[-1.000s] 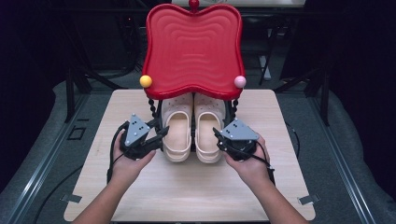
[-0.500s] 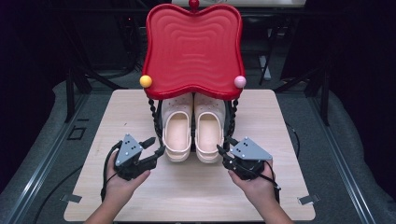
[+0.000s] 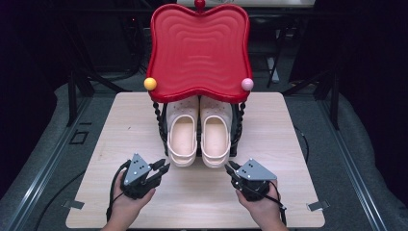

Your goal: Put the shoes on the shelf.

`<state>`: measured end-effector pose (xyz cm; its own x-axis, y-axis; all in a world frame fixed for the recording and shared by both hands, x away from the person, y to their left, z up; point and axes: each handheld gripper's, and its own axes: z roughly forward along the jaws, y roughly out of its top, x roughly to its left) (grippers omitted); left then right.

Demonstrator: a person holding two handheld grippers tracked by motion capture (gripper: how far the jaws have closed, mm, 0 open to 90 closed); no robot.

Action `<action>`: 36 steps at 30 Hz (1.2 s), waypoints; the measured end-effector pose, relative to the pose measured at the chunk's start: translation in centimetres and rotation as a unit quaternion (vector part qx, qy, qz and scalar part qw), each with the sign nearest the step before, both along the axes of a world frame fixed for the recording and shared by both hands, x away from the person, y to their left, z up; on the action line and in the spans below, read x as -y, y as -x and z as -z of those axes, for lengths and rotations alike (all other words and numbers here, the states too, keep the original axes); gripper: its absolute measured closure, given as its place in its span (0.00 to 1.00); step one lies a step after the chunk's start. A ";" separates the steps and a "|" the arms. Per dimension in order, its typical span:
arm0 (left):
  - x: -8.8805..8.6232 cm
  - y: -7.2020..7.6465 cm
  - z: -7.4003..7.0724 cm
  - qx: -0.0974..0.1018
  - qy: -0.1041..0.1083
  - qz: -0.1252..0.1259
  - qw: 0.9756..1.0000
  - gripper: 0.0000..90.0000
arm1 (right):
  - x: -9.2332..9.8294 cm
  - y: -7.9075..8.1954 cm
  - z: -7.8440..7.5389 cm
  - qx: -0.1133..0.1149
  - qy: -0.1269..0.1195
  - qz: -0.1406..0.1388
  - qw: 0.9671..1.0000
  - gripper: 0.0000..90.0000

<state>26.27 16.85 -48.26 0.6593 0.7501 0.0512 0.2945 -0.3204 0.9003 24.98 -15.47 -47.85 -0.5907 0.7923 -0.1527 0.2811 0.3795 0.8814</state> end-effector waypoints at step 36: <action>2.5 -1.5 2.8 -0.057 -0.002 -0.014 0.998 1.00 | -1.6 -2.4 3.2 -0.090 -0.035 -0.024 0.995 1.00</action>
<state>27.76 14.30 -51.09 0.6405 0.7677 -0.0202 0.4043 -0.3147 0.8588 27.35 -13.91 -51.07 -0.6406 0.7678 0.0124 0.4192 0.3361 0.8434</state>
